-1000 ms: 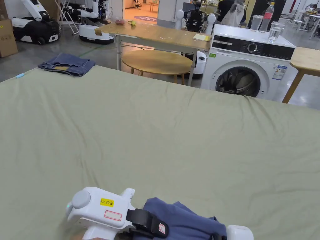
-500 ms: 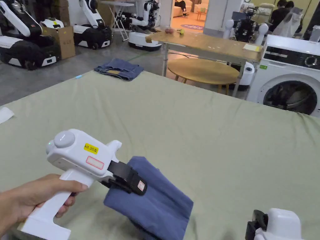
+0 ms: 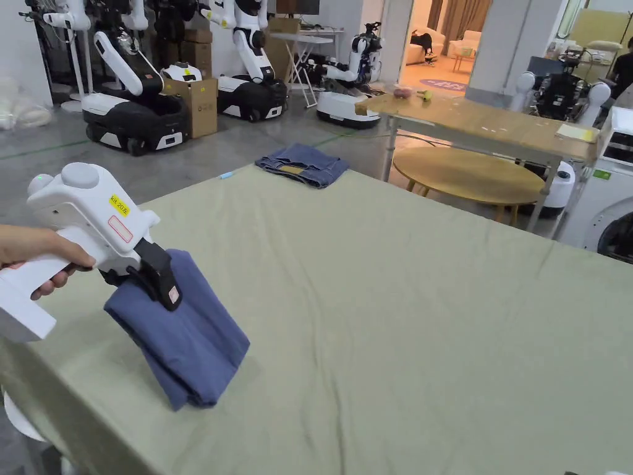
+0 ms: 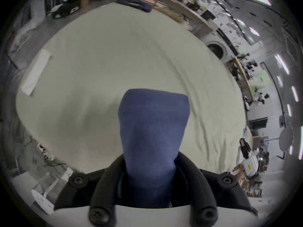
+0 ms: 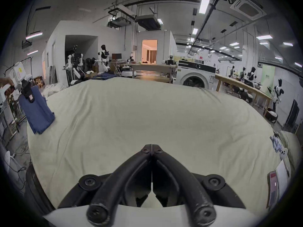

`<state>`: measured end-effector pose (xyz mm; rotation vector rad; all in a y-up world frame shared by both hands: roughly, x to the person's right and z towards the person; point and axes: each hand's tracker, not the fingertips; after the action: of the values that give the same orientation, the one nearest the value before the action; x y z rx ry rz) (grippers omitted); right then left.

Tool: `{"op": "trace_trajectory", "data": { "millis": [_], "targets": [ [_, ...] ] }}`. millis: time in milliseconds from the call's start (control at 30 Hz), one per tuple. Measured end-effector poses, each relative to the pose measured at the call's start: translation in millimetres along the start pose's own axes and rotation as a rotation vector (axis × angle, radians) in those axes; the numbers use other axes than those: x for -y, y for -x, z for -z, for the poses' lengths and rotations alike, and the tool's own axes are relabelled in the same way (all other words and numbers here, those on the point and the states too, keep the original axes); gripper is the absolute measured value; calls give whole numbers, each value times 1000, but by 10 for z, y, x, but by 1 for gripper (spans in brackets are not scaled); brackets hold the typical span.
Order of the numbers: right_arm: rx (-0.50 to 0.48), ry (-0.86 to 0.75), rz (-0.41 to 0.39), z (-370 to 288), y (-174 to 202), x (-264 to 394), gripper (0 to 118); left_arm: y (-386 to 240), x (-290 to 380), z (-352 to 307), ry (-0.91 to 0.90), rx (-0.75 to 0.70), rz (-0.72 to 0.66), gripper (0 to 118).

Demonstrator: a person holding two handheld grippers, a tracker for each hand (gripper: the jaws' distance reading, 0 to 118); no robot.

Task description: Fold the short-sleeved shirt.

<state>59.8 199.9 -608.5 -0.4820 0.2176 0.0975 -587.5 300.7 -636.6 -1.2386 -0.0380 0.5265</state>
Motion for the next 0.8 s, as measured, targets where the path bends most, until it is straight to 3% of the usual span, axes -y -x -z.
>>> {"op": "trace_trajectory", "data": {
  "millis": [100,200,267,333,433,533,667,800],
  "targets": [
    [8,18,4,30,-15,19,0,138,-42,10,25,-109,-18,19],
    [13,32,10,53,-22,39,0,313,-148,135,37,-124,-28,19],
    [2,42,10,61,-25,45,0,414,-175,180,17,-110,-45,27],
    [3,37,6,39,-20,59,0,434,-166,214,-15,-186,-70,39],
    [5,35,1,28,-34,49,0,369,-100,224,-2,-305,-4,53],
    [9,35,5,29,-59,32,0,277,-47,102,-33,-398,47,53],
    [11,25,10,-1,-102,-3,0,207,-59,-109,-156,-407,43,53],
    [24,3,27,-34,-183,-36,0,-123,146,-76,-269,-294,118,53]
  ]
}}
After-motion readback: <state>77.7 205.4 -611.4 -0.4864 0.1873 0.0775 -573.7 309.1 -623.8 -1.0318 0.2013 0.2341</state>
